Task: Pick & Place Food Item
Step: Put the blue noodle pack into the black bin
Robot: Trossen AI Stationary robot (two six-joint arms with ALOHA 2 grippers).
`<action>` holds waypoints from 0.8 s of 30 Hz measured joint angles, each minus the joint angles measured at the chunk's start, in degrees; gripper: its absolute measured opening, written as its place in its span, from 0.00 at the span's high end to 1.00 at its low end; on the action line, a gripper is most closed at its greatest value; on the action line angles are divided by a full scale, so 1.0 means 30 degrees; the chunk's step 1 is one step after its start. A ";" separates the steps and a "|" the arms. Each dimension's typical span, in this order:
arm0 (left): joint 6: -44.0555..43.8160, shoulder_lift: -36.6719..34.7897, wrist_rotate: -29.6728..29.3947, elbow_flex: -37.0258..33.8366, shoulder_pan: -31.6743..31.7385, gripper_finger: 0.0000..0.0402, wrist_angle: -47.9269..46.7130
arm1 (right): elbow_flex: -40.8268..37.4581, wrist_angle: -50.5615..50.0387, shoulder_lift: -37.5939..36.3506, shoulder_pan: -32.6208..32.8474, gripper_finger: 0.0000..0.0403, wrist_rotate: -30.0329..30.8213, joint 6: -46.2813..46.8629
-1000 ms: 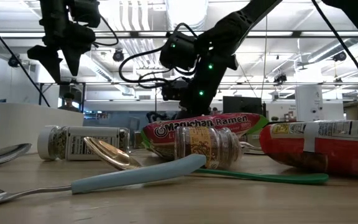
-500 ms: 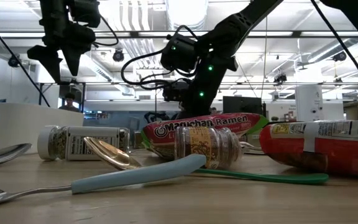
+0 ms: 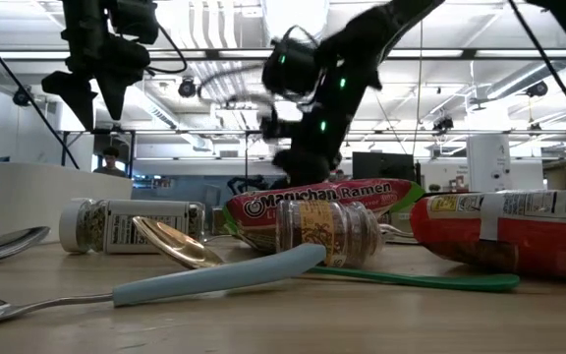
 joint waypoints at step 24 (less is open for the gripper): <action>0.2579 0.0000 0.0691 -0.0232 -0.0278 0.21 0.0996 | 0.0000 -0.2820 -0.5836 -0.0175 0.97 -0.4104 0.0127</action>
